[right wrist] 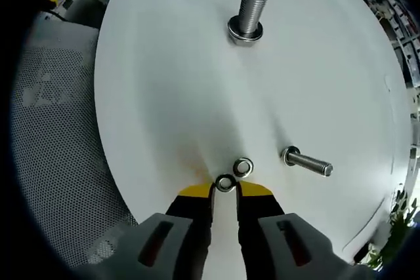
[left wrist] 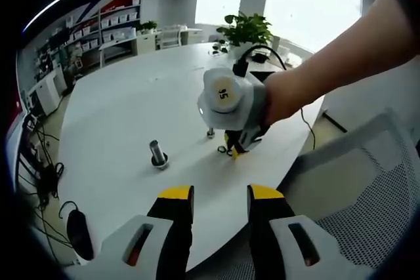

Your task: Place the washer onto the threaded stud by aligning its center hole with the stud, sliding it down to the base, and recovering from edge contact or off-axis alignment until the washer reaches the visible bottom stop.

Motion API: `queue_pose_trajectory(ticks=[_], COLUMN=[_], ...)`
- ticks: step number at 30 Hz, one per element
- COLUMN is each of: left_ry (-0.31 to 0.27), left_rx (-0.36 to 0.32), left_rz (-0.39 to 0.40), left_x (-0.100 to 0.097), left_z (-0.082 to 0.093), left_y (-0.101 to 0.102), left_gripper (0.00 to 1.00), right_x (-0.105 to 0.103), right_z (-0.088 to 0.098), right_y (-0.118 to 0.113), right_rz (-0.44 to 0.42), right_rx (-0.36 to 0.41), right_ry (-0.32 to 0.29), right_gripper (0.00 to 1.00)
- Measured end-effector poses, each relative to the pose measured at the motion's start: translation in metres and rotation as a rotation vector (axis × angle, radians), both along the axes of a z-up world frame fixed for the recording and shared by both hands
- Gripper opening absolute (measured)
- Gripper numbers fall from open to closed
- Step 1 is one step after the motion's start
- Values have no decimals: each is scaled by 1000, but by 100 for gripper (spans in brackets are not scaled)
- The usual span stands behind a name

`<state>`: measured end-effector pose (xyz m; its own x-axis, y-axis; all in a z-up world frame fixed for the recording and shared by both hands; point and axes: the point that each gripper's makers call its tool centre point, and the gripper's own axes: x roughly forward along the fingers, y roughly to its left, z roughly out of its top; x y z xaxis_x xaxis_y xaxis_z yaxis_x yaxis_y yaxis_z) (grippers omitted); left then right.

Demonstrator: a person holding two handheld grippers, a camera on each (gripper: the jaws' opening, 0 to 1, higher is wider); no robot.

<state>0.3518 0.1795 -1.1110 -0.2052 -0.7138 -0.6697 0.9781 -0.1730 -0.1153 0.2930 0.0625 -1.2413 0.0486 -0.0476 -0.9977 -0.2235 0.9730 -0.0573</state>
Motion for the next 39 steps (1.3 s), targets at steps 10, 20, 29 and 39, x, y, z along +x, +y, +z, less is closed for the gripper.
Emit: queue_pose_trajectory(ticks=[10,20,29,39], left_ry=[1,2,7,7], left_rx=[-2,0,1,-4], left_rz=[6,10,20,21], left_x=[1,3,7,5], left_z=[1,0,0,2], left_y=[2,1,0,0], left_gripper=[31,31,31,31], right_x=[1,0,-2,2], right_z=[1,-2,1,3], right_y=[-7,-11,-6,-6], right_rz=[11,-114,-144,-97], right_rx=[-29,57,100,80], right_ry=[-52,-158,-212,-223], right_gripper=[4,4,4,20])
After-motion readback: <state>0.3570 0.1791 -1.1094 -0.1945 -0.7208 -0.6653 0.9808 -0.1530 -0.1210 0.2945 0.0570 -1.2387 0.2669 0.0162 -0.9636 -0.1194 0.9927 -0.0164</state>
